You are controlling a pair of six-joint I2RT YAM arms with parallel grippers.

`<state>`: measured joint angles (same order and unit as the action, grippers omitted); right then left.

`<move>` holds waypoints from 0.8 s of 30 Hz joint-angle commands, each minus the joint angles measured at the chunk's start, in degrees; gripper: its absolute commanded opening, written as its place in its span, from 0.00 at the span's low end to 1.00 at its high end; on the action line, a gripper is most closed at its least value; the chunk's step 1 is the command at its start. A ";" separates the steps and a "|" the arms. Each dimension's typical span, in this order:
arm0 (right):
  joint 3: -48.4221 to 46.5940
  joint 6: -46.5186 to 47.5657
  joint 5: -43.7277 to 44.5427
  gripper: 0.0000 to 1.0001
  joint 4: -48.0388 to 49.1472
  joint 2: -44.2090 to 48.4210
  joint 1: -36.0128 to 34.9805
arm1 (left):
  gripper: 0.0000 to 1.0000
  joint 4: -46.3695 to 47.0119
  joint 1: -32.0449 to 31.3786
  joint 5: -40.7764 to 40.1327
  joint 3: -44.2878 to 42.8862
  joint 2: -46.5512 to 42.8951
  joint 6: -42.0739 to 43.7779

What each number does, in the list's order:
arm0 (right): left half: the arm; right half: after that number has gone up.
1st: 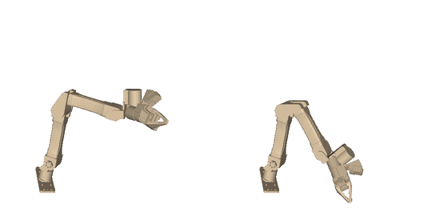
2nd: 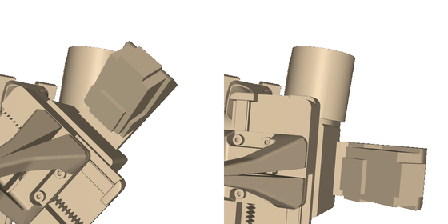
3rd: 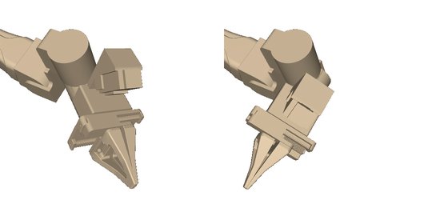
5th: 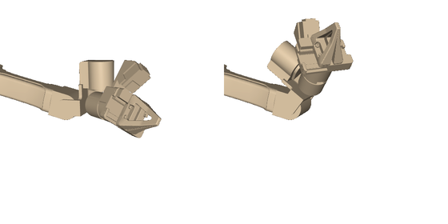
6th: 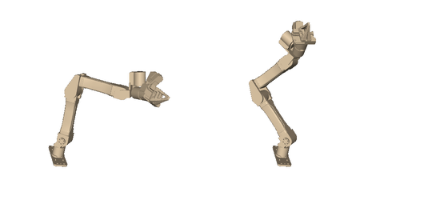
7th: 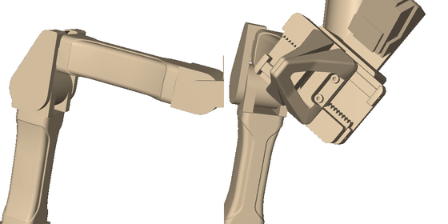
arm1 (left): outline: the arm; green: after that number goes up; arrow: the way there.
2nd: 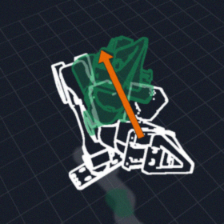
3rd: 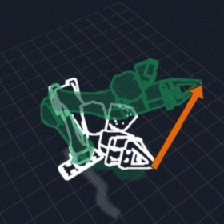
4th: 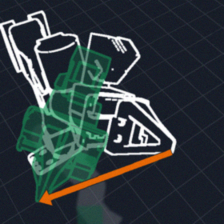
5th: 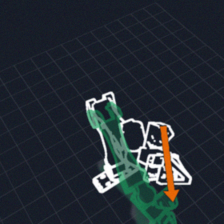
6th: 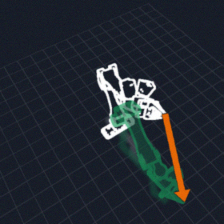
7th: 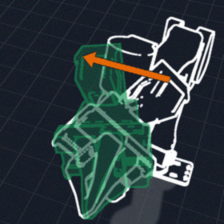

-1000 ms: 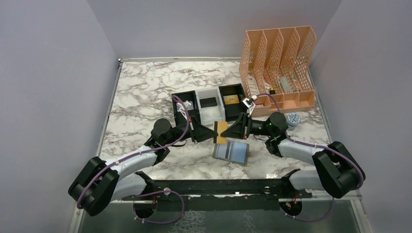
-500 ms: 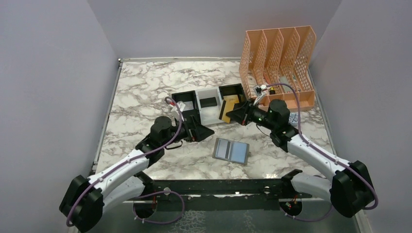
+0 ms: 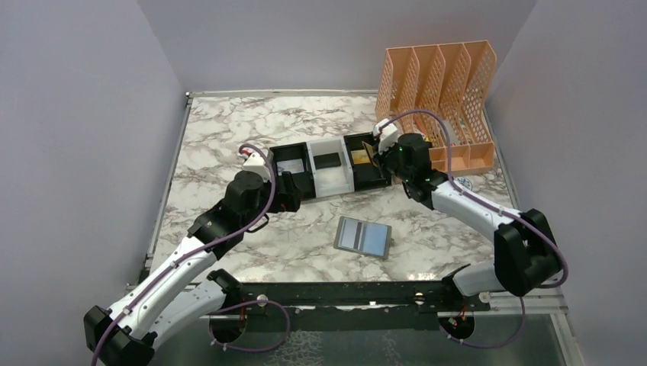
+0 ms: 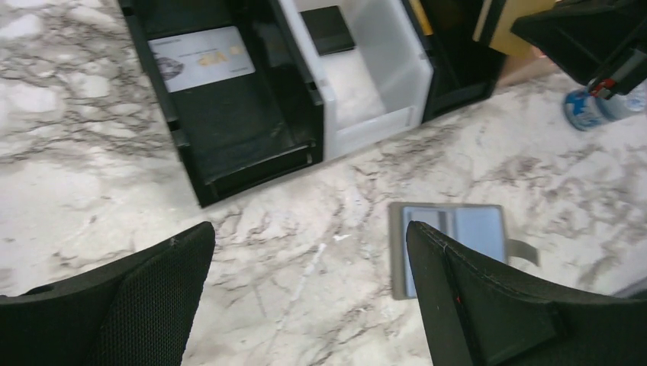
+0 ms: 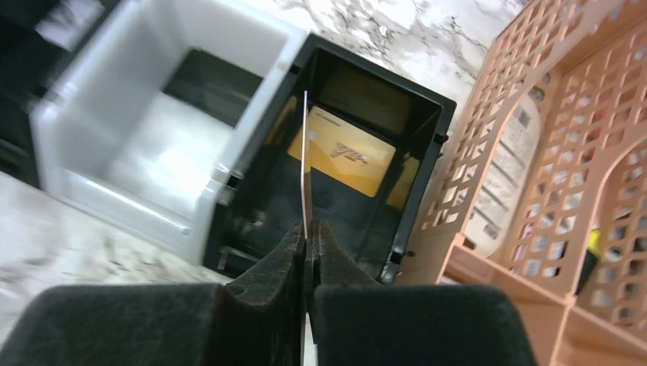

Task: Take the credit cards out of the card holder

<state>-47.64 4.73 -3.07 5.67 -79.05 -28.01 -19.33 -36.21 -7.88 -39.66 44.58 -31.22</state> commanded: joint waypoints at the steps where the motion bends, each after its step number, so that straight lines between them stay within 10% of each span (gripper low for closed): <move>1: -2.48 21.97 2.53 0.01 3.76 -4.61 -1.02 | 0.99 -5.90 0.25 -8.51 -2.34 1.56 6.46; 24: -12.19 46.38 6.23 0.01 11.21 -27.52 -1.26 | 0.99 -8.02 0.20 -14.24 -1.49 -2.36 7.75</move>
<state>-57.56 47.44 2.59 15.11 -104.31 -28.99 -26.50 -36.21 -20.80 -40.23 42.26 -24.45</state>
